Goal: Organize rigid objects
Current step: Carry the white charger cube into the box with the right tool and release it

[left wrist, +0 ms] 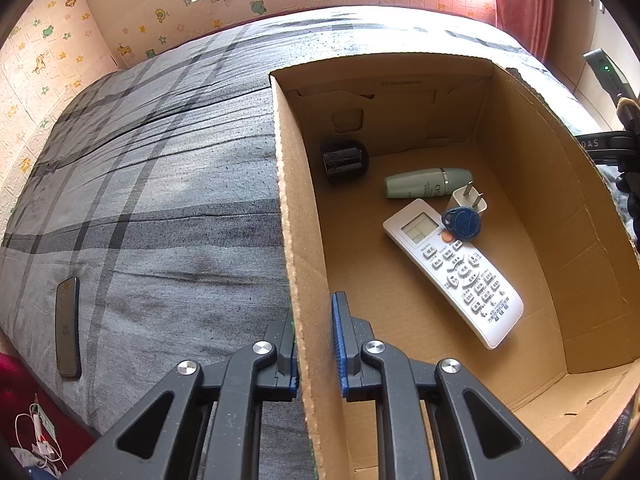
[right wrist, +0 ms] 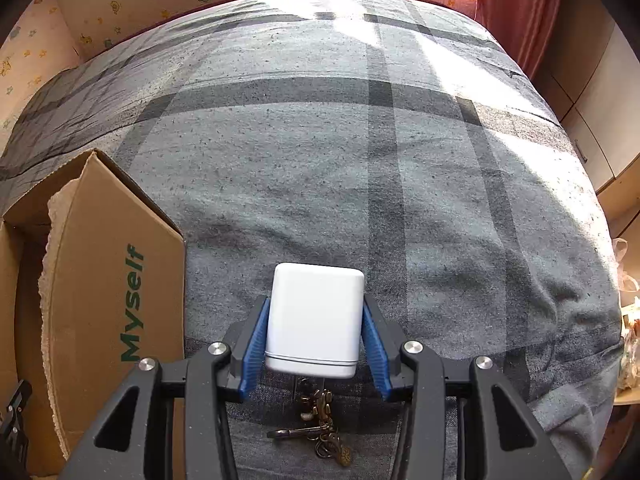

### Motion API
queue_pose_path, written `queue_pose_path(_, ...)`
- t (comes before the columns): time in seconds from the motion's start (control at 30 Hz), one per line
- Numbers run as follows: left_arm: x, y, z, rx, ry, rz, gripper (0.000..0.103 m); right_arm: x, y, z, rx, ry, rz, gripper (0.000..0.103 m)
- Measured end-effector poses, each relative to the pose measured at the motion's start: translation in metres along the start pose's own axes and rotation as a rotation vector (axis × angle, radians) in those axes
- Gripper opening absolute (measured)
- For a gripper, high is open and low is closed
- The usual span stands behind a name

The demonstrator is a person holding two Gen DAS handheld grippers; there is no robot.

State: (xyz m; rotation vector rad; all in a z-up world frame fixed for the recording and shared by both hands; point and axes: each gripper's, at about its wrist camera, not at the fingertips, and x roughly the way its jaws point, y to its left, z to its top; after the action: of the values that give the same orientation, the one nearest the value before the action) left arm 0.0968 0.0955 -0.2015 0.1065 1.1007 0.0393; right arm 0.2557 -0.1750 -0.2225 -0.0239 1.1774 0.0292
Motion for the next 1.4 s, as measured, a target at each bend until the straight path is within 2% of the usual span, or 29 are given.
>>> queue_pose_path(0.57,-0.001,0.004,0.000,-0.019,-0.003,-0.021,0.014,-0.080,0.022,-0.002,-0.073,-0.092,0.002,0.047)
queue_pose_path(0.9,0.000,0.004,0.000,-0.021,-0.002,-0.024,0.014,-0.120,0.059,-0.011,-0.151,-0.117,0.092,0.047)
queue_pose_path(1.13,0.000,0.005,0.000,-0.022,-0.002,-0.025,0.014,-0.132,0.095,-0.019,-0.227,-0.120,0.141,0.047)
queue_pose_path(1.4,0.000,0.004,0.000,-0.028,-0.005,-0.032,0.014,-0.126,0.130,-0.017,-0.295,-0.107,0.175,0.047)
